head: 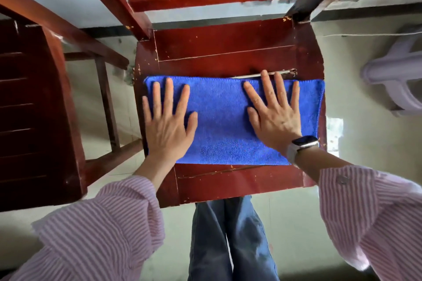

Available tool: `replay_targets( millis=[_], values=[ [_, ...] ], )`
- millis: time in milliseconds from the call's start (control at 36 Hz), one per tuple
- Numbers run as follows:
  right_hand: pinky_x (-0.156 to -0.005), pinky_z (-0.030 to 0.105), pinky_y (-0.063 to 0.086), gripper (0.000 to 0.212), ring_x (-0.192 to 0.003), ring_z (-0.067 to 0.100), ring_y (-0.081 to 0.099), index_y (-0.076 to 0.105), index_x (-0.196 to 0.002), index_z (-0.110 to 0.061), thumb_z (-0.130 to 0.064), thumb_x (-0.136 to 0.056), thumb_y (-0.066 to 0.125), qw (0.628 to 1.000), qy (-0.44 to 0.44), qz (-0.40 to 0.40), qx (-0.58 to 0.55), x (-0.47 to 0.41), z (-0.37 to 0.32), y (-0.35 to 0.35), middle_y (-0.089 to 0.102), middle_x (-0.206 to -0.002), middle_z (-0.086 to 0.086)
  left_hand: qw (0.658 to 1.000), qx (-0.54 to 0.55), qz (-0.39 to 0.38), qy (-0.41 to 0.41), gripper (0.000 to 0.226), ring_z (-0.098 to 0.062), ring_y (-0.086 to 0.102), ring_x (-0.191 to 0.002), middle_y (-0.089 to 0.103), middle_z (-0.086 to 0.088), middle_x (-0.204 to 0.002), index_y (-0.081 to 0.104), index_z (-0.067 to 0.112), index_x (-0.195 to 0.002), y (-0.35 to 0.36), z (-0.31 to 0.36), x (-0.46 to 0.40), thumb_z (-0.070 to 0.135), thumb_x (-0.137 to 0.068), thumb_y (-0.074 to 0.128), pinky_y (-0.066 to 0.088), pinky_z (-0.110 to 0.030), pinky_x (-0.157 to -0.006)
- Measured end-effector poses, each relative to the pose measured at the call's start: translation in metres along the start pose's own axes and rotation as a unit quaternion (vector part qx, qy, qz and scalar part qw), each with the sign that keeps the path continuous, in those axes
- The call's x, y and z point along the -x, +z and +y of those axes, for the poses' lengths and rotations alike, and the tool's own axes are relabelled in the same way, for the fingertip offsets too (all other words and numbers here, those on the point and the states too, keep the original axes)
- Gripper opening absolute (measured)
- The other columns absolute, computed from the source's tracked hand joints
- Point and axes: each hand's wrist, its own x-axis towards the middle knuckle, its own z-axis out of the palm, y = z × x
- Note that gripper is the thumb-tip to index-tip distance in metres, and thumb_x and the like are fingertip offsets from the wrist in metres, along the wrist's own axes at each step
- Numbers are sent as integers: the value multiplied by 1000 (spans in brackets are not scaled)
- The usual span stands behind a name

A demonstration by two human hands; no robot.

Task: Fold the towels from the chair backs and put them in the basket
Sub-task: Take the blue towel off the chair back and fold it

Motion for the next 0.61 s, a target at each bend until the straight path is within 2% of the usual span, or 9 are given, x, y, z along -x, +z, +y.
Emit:
replay_targets(
  millis=[139,250,333,417,500,611],
  values=[
    [-108,62,7,53,-140,34,19,20,-143,-33,-40,-91,29,1000,-5,1,-31,-1,0,1,20,-153,10,1000,-14,-1,-8,61,-37,9,-141,14,-15,-154,17,25,-146,2,2,1,46,-90,30,9,-56,-112],
    [-108,62,10,50,-138,32,24,34,-139,-16,-23,-89,35,991,11,55,-120,10,16,-9,28,-149,17,1000,-10,-20,-17,65,-40,4,-141,9,-18,-154,13,26,-146,-3,4,2,51,-88,29,6,-61,-110],
    [-108,55,25,42,-129,34,37,45,-128,-7,-14,-87,40,967,111,126,-189,28,34,-15,42,-139,20,999,-2,-26,-28,67,-40,1,-141,6,-19,-154,11,27,-146,-13,13,6,51,-87,29,2,-64,-108],
    [-93,45,37,35,-107,39,48,56,-111,0,-14,-84,41,914,256,152,-277,45,46,-19,55,-114,24,999,-1,-27,18,64,-39,5,-141,12,-16,-154,18,27,-144,-20,32,16,45,-86,35,3,-64,-107],
    [-89,40,35,25,-101,40,51,59,-102,2,-15,-86,50,861,376,92,-331,54,53,-18,59,-102,23,996,2,-45,73,61,-35,9,-140,19,-11,-153,22,29,-143,-17,58,29,43,-85,35,5,-65,-106],
    [-88,38,41,22,-103,34,54,59,-101,-4,-20,-86,57,812,454,24,-366,51,55,-12,62,-104,16,993,-8,-95,76,60,-33,10,-139,22,-9,-153,24,31,-142,-6,76,38,43,-84,31,10,-67,-104]
  ],
)
